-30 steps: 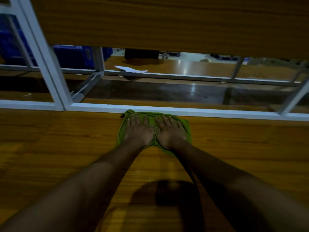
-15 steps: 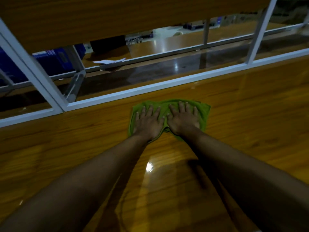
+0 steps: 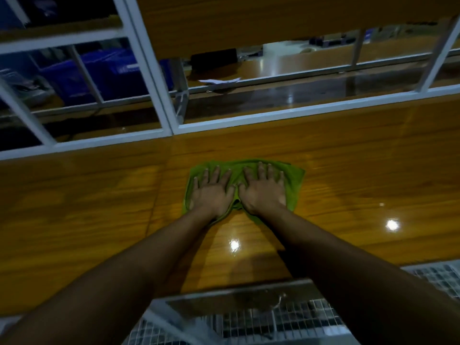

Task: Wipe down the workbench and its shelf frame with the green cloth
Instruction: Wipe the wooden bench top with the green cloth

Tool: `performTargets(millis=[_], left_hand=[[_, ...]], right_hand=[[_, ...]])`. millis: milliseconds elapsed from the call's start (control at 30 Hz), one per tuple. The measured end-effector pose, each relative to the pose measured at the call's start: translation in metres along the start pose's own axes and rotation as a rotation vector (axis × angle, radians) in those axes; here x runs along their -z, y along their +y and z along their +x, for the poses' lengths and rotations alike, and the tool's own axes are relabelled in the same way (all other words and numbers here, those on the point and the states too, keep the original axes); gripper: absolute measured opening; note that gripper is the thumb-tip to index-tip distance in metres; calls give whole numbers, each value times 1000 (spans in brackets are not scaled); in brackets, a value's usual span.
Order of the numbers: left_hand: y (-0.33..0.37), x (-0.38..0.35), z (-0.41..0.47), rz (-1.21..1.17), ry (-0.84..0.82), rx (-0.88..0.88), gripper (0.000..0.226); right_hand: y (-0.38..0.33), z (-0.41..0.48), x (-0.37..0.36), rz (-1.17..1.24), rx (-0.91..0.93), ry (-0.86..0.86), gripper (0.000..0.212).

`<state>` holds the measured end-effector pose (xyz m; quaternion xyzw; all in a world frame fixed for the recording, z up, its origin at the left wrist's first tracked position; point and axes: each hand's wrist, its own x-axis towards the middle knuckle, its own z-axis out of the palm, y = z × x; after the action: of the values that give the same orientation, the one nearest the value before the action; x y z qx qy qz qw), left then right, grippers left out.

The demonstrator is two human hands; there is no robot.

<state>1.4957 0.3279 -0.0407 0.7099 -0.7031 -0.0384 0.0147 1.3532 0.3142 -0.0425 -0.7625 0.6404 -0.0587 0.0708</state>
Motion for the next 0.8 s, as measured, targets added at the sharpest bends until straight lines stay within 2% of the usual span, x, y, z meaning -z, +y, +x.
performTargets(millis=[167,333,500,633,700,800], left_hand=[[-39,-2,-53,9,30,96,59],[-46,-5,-99,10,27,166,62],[-20,-6,-129,17,13,174,68],[19,-11,-130,14,2,162,75],[42,-12,-122,13,-9,149,82],[70,-12,-99,7,-16,108,79]], right_hand=[[-46,-39,-7,-5,109,-35,62],[-52,-83,-6,-10,226,-74,61],[-20,-122,2,57,295,-59,61],[15,-129,4,51,241,-95,61],[35,-125,5,48,204,-64,62],[63,-108,10,62,155,-11,67]])
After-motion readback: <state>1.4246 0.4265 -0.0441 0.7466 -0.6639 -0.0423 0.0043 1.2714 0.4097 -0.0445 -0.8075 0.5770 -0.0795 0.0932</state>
